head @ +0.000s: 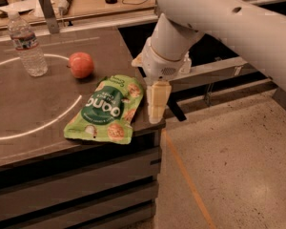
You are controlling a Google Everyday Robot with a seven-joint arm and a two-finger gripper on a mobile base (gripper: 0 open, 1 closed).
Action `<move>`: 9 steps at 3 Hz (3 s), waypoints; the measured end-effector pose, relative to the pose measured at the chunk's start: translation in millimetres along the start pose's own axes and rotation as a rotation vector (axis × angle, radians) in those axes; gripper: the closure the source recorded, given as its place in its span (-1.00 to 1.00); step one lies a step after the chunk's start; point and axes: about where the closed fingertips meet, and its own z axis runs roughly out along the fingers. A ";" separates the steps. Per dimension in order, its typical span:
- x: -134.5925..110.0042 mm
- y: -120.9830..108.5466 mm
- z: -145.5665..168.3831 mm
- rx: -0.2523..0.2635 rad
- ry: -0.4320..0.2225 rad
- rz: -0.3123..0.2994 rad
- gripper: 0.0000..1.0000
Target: Move green rice chip bag near water bottle
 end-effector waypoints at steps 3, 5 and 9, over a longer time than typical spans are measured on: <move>-90.4 16.7 41.2 -0.088 -0.135 -0.309 -1.00; -109.8 35.2 65.4 -0.122 -0.128 -0.442 -0.67; -97.6 32.8 45.2 -0.170 -0.045 -0.347 1.00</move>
Offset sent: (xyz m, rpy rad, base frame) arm -0.0375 0.1034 -0.0175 0.0971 0.0362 0.3842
